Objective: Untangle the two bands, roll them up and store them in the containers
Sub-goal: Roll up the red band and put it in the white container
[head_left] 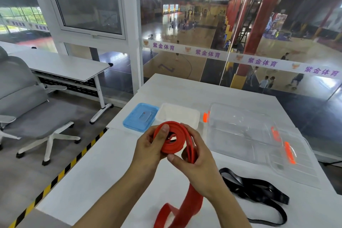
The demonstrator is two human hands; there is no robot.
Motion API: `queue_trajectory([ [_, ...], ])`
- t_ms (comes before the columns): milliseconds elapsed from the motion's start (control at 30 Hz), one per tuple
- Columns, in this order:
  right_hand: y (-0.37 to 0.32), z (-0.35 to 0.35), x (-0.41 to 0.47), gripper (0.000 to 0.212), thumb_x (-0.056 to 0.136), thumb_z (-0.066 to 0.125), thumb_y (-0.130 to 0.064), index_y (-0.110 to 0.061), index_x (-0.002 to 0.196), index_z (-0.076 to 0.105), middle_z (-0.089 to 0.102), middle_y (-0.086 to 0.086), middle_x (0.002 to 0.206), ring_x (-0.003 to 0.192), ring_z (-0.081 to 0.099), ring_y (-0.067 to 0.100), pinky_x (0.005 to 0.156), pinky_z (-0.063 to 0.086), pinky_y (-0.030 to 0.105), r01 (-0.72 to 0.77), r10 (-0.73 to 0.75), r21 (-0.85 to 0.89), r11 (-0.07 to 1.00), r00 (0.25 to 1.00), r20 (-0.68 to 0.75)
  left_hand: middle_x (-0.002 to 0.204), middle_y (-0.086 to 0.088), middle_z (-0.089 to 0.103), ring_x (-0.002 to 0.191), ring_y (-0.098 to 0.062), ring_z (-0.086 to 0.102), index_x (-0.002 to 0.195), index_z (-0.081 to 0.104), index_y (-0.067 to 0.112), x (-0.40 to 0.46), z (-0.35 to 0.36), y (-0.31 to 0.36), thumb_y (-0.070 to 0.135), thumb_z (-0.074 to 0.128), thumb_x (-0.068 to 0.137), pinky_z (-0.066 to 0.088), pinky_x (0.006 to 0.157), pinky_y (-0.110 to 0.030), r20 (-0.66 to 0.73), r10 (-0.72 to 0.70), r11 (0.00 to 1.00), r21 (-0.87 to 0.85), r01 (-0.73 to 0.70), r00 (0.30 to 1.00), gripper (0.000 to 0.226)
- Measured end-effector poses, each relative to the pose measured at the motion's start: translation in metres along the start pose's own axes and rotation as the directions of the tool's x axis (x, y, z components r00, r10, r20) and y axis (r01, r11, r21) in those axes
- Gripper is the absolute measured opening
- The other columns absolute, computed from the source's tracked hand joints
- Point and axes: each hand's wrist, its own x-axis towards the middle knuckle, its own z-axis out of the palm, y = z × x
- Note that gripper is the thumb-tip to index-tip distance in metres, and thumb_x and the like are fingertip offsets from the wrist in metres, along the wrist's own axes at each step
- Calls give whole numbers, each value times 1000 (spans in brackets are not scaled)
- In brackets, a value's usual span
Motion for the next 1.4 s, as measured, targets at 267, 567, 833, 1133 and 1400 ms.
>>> queue_trajectory([
  [267,-8,-17,-1,69,91,77,-10,-49,141,50,47,4,54,39,36,19,43,39,27,-69,48,238,969,994,93,114,-19,75,108,-36,73,118,71,7,0,3,7,53,71,77,59,93,-55,11,-12,999,-39,13,1000,61],
  [567,-17,-17,-13,70,81,85,-31,-29,146,58,35,1,63,43,25,6,37,29,17,-183,17,725,664,973,230,113,-14,75,109,-37,72,115,72,16,-1,8,10,62,74,75,59,93,-57,14,43,998,41,-43,999,61],
  [833,-16,-5,-11,68,99,68,-17,-56,148,40,65,-4,84,63,57,16,61,46,33,-50,32,208,977,995,91,105,-9,79,102,-27,76,113,72,12,-9,18,9,62,67,75,61,89,-42,-66,67,998,22,-66,996,63],
  [1133,-11,15,-6,96,70,84,-31,-60,144,29,59,-27,132,120,61,-2,102,54,26,-57,32,-190,980,991,-133,103,8,78,95,-4,75,114,62,28,-24,14,4,63,49,83,60,84,-25,48,-48,974,223,36,998,48],
  [1400,-17,-17,12,92,66,96,-38,-56,138,41,55,-38,130,122,57,-8,98,47,10,33,12,-280,959,988,157,109,-10,78,105,-23,75,116,72,10,-9,-18,31,51,72,79,60,96,-45,227,-248,940,290,178,942,55],
])
